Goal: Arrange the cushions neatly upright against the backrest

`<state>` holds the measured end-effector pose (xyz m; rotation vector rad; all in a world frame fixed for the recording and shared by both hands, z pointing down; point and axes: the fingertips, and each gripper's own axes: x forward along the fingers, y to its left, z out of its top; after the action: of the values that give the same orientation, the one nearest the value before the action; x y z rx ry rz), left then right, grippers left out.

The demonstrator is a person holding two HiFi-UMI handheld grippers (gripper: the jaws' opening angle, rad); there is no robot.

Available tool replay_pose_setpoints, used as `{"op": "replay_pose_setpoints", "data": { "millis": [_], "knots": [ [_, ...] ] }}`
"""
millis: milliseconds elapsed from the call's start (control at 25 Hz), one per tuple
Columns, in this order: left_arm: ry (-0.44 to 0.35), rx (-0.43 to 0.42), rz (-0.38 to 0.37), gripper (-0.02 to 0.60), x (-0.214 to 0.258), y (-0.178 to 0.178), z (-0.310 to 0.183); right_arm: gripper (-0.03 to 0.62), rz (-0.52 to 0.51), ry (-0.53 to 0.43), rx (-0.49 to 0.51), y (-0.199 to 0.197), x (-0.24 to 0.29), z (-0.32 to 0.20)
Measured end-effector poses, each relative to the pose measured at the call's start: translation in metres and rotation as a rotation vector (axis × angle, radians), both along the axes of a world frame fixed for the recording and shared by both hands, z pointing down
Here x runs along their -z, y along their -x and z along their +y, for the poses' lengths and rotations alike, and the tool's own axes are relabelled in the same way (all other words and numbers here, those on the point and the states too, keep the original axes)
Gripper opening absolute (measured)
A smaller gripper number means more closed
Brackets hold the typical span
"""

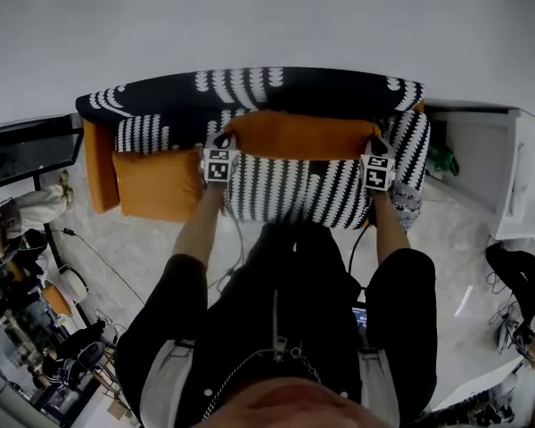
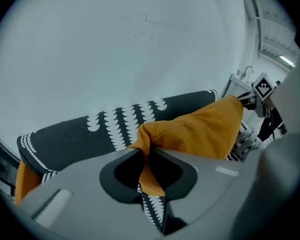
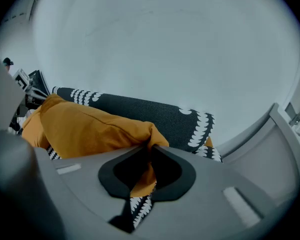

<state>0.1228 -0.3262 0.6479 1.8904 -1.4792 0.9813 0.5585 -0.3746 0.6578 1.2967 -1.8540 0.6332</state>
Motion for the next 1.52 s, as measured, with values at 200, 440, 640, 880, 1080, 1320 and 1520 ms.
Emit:
{"op": "replay_pose_setpoints", "data": {
  "millis": [200, 440, 640, 880, 1080, 1320, 1520],
  "knots": [
    [0.024, 0.005, -0.002, 0.037, -0.007, 0.007, -0.027, 0.024, -0.014, 0.01, -0.017, 0.006, -0.005, -0.028],
    [0.061, 0.054, 0.026, 0.04, -0.02, 0.017, -0.054, 0.024, -0.021, 0.024, -0.046, 0.01, -0.01, -0.056],
    [0.035, 0.149, 0.012, 0.064, -0.01, 0.03, -0.067, 0.038, 0.071, -0.043, -0.049, 0.006, -0.001, -0.081],
    [0.053, 0.146, -0.007, 0.069, 0.0, 0.031, -0.045, 0.087, 0.094, -0.158, -0.149, -0.007, 0.021, -0.085],
    [0.087, 0.128, -0.018, 0.07, 0.003, 0.034, -0.001, 0.086, 0.052, -0.137, -0.141, 0.008, 0.015, -0.056],
    [0.074, 0.214, -0.031, 0.01, 0.02, 0.038, 0.081, 0.066, 0.055, -0.097, -0.011, 0.045, 0.005, -0.011],
    [0.05, 0.284, -0.044, 0.009, 0.037, 0.077, 0.154, 0.003, 0.086, -0.073, 0.175, 0.124, 0.003, 0.031]
  ]
}}
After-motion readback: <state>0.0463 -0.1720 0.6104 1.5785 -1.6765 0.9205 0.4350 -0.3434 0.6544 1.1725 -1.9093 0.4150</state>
